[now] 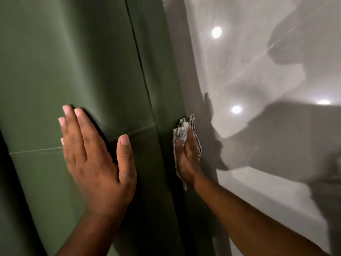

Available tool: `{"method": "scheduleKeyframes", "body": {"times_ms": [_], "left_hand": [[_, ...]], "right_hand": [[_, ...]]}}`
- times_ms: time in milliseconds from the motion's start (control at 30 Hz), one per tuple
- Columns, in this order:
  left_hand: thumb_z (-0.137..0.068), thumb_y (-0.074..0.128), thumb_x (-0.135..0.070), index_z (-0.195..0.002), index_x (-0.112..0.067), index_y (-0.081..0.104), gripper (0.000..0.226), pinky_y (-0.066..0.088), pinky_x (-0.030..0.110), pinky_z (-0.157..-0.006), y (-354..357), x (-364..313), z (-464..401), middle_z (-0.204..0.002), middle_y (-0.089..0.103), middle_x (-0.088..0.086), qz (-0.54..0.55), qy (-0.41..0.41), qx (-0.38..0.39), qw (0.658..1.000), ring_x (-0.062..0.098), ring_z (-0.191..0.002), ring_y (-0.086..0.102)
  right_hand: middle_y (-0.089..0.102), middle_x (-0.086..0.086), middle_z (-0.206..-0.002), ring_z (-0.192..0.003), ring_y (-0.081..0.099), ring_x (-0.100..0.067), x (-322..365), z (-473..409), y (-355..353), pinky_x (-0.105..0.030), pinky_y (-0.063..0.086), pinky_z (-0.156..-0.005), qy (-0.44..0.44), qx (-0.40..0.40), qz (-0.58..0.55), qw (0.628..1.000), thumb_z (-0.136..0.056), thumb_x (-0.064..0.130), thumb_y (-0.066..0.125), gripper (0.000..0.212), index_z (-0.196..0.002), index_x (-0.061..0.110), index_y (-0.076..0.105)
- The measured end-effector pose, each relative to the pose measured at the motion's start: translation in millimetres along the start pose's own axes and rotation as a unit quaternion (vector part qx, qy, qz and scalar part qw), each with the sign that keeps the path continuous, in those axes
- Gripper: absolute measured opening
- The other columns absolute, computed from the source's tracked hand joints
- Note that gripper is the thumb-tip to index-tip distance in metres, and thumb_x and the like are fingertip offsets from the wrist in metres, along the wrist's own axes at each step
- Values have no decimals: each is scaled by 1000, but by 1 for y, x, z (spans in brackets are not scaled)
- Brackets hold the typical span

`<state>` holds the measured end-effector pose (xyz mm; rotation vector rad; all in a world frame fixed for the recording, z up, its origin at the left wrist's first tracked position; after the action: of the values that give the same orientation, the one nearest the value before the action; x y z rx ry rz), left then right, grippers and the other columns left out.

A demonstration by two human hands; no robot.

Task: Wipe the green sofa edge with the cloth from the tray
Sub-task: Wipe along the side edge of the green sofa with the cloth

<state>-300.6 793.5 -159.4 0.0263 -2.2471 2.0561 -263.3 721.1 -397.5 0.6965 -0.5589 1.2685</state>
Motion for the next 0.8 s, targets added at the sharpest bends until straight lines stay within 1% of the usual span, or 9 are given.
{"method": "scheduleKeyframes", "body": {"times_ms": [100,200,267,333,433,567,633,733,800], "left_hand": [[-102,34,-41,-153,2,18,69,13,47,-125,1,2,1,-162,16,23,-7,0,-11,1000,35,-153,12],[-101,35,-44,-152,4,19,72,12,45,-124,4,2,0,-161,17,24,-26,4,-20,999,37,-152,14],[-99,38,-45,-152,5,21,75,14,47,-124,6,2,-1,-161,19,25,-39,2,-18,999,38,-151,16],[-98,40,-45,-153,4,21,76,15,48,-123,4,2,-2,-161,19,24,-38,-6,-4,999,37,-152,16],[-98,37,-48,-154,1,21,76,15,49,-122,-2,2,-1,-163,18,21,-51,-16,45,998,36,-152,15],[-94,27,-60,-155,-5,19,83,18,53,-122,-30,-4,-4,-165,12,15,-5,-54,196,979,35,-153,12],[-88,20,-67,-156,-9,17,90,16,51,-122,-69,-16,3,-166,11,11,42,-82,237,967,32,-153,12],[-82,14,-80,-158,-16,12,99,7,37,-121,-153,-29,33,-166,6,2,119,-154,222,955,22,-154,9],[-79,5,-86,-158,-21,5,103,4,32,-120,-217,-34,57,-166,-1,-4,138,-228,201,943,16,-154,2]], "right_hand": [[34,-9,-156,-144,31,-25,38,-53,1,-51,28,-116,-34,-25,-6,999,-90,61,29,72,-151,24,20],[25,-8,-160,-147,23,-26,85,-99,4,-51,22,-119,-70,-11,4,997,-95,55,30,67,-152,23,14],[25,-7,-160,-146,25,-25,104,-102,4,-45,21,-120,-74,-3,-10,997,-98,51,32,62,-152,24,17],[38,-7,-152,-135,38,-18,111,-85,-4,-32,26,-114,-61,11,-28,998,-102,43,34,50,-148,23,30],[53,-7,-141,-127,49,-18,119,-41,-33,-31,35,-107,0,41,-44,998,-102,43,36,43,-138,21,48],[54,0,-137,-120,53,-18,157,24,-99,-29,38,-103,60,-13,-101,993,-101,48,34,47,-138,21,47],[48,-1,-146,-129,48,-19,190,55,-121,-29,34,-106,60,-11,-84,995,-101,51,33,51,-142,21,41],[51,-2,-145,-131,48,-17,258,113,-121,-35,32,-114,50,19,-34,998,-98,54,37,53,-139,21,47],[57,-2,-139,-127,53,-18,311,150,-108,-43,35,-115,40,81,-3,996,-89,65,41,61,-134,24,52]]}}
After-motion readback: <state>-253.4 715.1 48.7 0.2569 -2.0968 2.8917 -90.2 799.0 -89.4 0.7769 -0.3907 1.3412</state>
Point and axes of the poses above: each hand's wrist, its own z-axis away from the middle knuckle, its own y-axis out of the palm, x = y × z, the point moved 4 cm from there along -z, towards the middle knuckle
